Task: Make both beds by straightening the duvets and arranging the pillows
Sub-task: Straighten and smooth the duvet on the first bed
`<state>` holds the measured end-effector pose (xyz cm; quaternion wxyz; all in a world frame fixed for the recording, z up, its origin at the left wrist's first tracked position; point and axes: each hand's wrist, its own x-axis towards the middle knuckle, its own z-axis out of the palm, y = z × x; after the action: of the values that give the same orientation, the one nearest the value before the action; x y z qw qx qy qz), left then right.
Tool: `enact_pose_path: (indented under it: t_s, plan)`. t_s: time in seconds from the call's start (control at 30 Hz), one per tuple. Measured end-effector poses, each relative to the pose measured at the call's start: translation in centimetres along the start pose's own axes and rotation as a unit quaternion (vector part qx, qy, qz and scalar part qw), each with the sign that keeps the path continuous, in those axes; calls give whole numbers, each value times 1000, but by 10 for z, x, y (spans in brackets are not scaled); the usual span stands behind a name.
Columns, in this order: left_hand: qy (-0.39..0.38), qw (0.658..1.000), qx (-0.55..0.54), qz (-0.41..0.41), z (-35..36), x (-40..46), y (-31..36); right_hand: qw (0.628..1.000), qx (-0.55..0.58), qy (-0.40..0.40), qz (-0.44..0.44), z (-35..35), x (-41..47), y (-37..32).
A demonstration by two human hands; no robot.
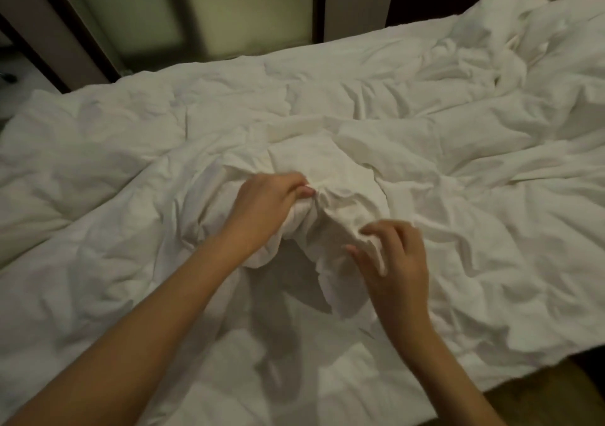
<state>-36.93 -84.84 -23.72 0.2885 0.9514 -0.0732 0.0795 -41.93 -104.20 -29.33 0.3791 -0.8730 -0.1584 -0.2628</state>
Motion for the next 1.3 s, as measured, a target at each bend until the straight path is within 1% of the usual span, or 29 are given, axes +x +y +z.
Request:
enact_pose_path:
  t_s: [0.13,0.23,0.3,0.4,0.5,0.6,0.73,0.83,0.87,0.9,0.93,1.0,1.07,1.13,1.17,1.2,1.3]
  plan:
    - [-13,999,-49,-16,-30,-9,19,998,-44,-34,-14,3,-47,-13]
    - [-34,997,-62,-26,-41,-25,29,997,-56,-45,3,6,-64,-22]
    - [-44,996,-76,-36,-42,-36,32,998,-45,-33,3,7,-72,-24]
    - [-52,993,-94,-54,-38,-53,33,1000,-15,6,-11,6,-84,-19]
    - [-70,992,-81,-60,-38,-71,37,1000,11,3,-11,-5,-89,-12]
    - [-97,993,-39,-62,-53,-88,49,999,37,-34,18,-29,-85,-26]
    - [-127,990,-5,-57,-100,-105,73,989,94,-103,53,-86,-70,-60]
    - [-207,975,52,-56,-121,-114,77,969,145,-190,62,-107,-64,-70]
    - [-230,969,73,-57,-117,-116,74,962,154,-215,69,-106,-67,-70]
    - [-236,966,90,-57,-104,-118,65,957,153,-234,77,-99,-73,-64]
    - [-224,967,108,-60,-85,-120,52,953,143,-251,88,-89,-81,-56]
    - [-161,972,156,-76,-29,-130,17,943,112,-288,122,-59,-103,-29]
    - [-103,977,176,-70,34,-149,-16,925,62,-344,146,-25,-132,9]
    - [-76,981,174,-42,89,-161,-45,915,-28,-380,130,6,-155,43]
    - [-66,982,175,-33,109,-165,-57,917,-68,-375,119,19,-164,57]
    - [-63,982,174,-29,126,-167,-68,922,-85,-363,109,29,-172,66]
    - [-73,986,149,-28,153,-162,-88,935,-46,-338,92,48,-183,83]
